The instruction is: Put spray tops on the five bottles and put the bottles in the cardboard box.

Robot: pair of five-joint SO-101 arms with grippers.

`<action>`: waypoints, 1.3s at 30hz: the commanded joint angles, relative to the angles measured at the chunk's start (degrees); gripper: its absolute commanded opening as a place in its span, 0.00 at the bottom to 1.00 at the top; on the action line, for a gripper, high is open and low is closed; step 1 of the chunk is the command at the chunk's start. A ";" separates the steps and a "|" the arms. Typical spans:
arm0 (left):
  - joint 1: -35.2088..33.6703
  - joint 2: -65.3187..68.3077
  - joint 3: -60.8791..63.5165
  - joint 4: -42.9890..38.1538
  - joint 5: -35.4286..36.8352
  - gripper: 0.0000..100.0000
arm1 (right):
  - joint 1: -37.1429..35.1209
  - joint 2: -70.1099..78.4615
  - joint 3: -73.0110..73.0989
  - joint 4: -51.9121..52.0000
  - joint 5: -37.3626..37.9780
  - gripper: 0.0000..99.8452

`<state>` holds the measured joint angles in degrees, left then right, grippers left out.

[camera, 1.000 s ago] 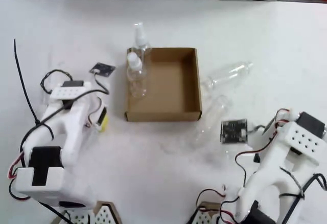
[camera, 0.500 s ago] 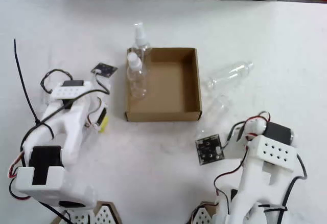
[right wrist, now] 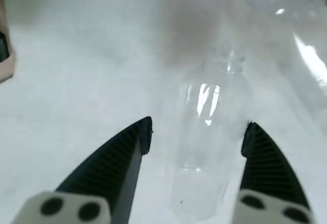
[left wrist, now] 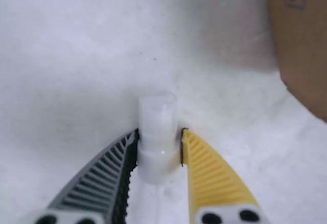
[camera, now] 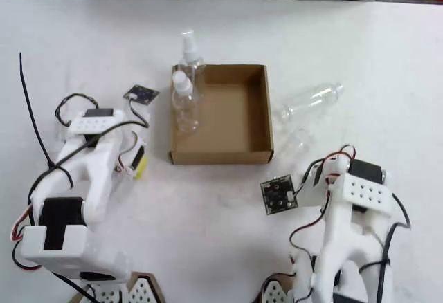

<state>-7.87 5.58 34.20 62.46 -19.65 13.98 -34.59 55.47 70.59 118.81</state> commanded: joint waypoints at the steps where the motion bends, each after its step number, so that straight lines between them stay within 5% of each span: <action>1: -1.36 0.48 -1.32 0.18 -0.79 0.02 | 0.57 7.25 -3.08 -3.03 0.18 0.26; 6: -1.36 0.48 -1.41 0.18 -0.79 0.02 | 0.57 14.99 -7.03 -3.30 -1.05 0.26; 10: -1.36 0.48 -1.41 0.18 -0.79 0.02 | 0.04 21.76 -9.23 -9.71 -9.05 0.25; 13: -1.36 0.48 -1.41 0.18 -0.79 0.02 | -0.22 25.89 -9.58 -19.74 -20.57 0.20; 16: -1.36 0.48 -1.41 0.18 -0.79 0.02 | 0.22 26.59 -9.67 -29.58 -39.30 0.02; 20: -1.27 0.48 -1.41 0.18 -0.79 0.02 | 4.00 25.19 -11.08 -34.42 -57.23 0.08; 25: -1.36 0.48 -1.23 0.18 -0.79 0.02 | 10.86 22.55 -16.44 -30.02 -72.97 0.02; 31: -1.45 0.48 -1.14 0.35 -0.79 0.02 | 19.65 22.37 -22.77 -18.68 -74.64 0.03; 39: -1.45 0.48 -1.05 0.44 -0.79 0.02 | 25.54 23.25 -22.86 -21.05 -74.37 0.05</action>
<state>-7.87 5.58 34.02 62.46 -19.65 37.36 -9.71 35.34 50.64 44.62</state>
